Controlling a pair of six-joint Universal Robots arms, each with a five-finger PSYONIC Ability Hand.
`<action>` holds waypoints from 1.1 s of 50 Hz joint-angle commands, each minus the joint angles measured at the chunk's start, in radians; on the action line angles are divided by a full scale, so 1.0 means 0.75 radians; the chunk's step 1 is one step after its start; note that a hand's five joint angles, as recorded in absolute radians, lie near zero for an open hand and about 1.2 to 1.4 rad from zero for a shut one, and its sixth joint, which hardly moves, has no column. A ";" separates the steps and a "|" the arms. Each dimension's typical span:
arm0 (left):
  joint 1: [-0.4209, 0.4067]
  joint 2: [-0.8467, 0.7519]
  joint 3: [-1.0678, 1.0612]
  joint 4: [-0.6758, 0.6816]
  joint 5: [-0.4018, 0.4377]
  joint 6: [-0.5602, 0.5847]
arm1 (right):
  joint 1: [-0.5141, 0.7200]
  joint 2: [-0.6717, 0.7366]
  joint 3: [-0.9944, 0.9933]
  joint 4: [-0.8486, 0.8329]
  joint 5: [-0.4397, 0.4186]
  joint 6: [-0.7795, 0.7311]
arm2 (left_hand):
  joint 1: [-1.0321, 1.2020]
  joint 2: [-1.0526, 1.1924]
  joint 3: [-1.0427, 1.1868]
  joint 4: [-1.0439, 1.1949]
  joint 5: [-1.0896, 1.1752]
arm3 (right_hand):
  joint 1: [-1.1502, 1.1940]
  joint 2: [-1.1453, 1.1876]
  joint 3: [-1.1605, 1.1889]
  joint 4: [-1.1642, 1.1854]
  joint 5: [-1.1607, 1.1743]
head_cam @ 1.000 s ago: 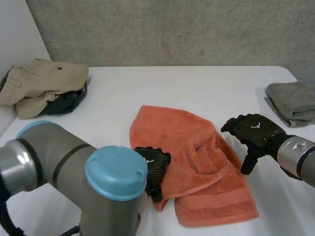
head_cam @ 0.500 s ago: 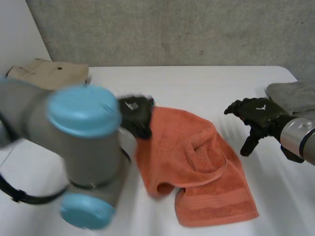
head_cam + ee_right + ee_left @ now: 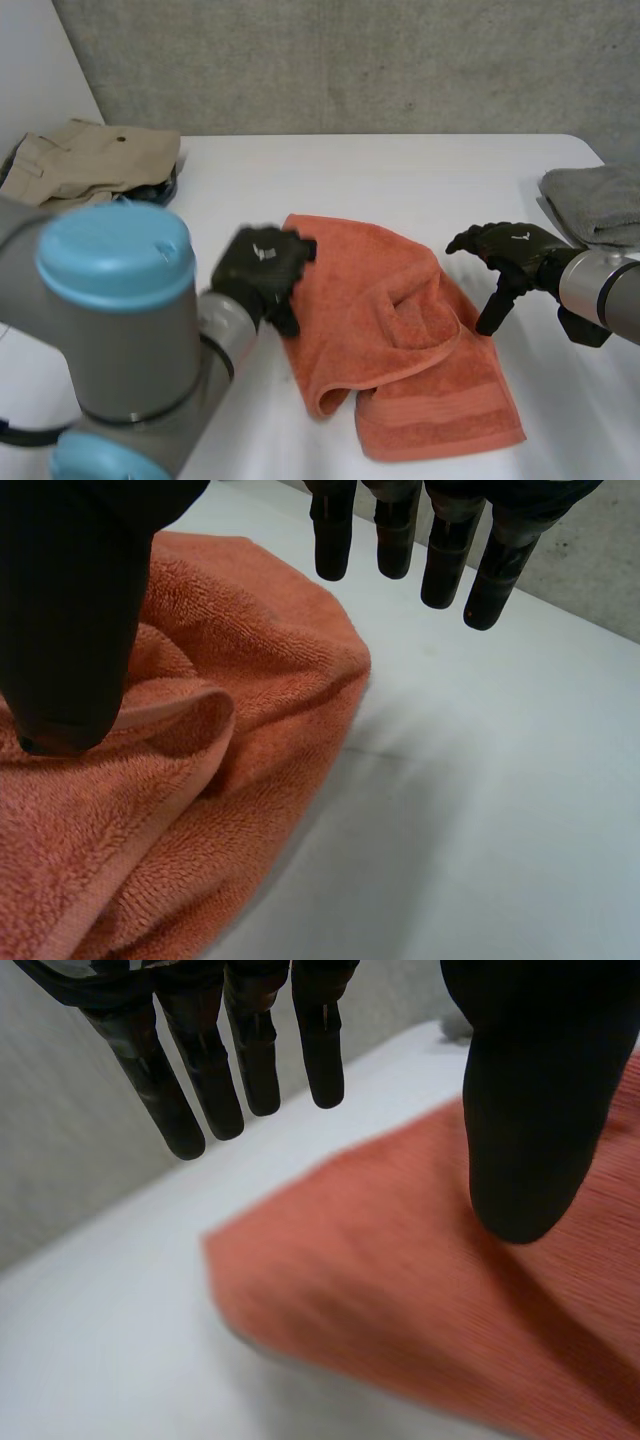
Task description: Fold the laundry.
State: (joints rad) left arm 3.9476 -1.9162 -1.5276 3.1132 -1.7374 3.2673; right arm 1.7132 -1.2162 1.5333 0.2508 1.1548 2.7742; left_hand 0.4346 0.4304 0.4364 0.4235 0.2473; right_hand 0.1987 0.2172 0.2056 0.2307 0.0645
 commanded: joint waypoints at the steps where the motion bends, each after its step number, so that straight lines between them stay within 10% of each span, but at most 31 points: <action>1: -0.042 -0.032 -0.121 -0.005 0.007 -0.339 | -0.002 0.000 0.046 -0.036 0.007 -0.013 | 0.042 0.047 0.039 0.057 0.059 | 0.013 -0.012 0.004 -0.030 -0.041; 19: -0.115 -0.286 -0.017 -0.001 -0.005 -0.436 | -0.016 0.002 0.169 -0.142 0.007 -0.013 | 0.077 0.083 0.075 0.092 0.094 | 0.017 -0.008 0.008 -0.026 -0.037; 25: -0.113 -0.358 0.061 0.017 -0.046 -0.436 | -0.016 0.002 0.187 -0.154 0.007 -0.013 | 1.280 1.286 1.278 1.295 1.297 | 0.017 -0.008 0.008 -0.026 -0.037; 32: -0.003 -0.153 0.108 0.101 -0.236 -0.405 | -0.016 -0.019 0.177 -0.156 0.009 -0.011 | 1.282 1.288 1.280 1.297 1.299 | 0.017 -0.008 0.008 -0.026 -0.037; 46: 0.195 0.146 0.167 0.116 0.009 0.092 | -0.004 -0.041 0.068 -0.099 0.015 0.146 | 1.282 1.288 1.280 1.297 1.299 | -0.003 -0.027 -0.012 -0.045 -0.057; 55: 0.197 0.217 0.190 0.118 0.020 0.149 | 0.002 -0.027 0.052 -0.001 -0.008 0.369 | 1.282 1.288 1.280 1.297 1.299 | 0.028 0.004 0.019 -0.014 -0.025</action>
State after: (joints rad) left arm 4.0967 -1.7868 -1.3923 3.2008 -1.7234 3.3714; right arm 1.7104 -1.2444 1.5697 0.2166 1.1617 2.9643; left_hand 1.0785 1.1917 1.1866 1.1974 0.9821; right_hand 0.1987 0.2172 0.2056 0.2307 0.0645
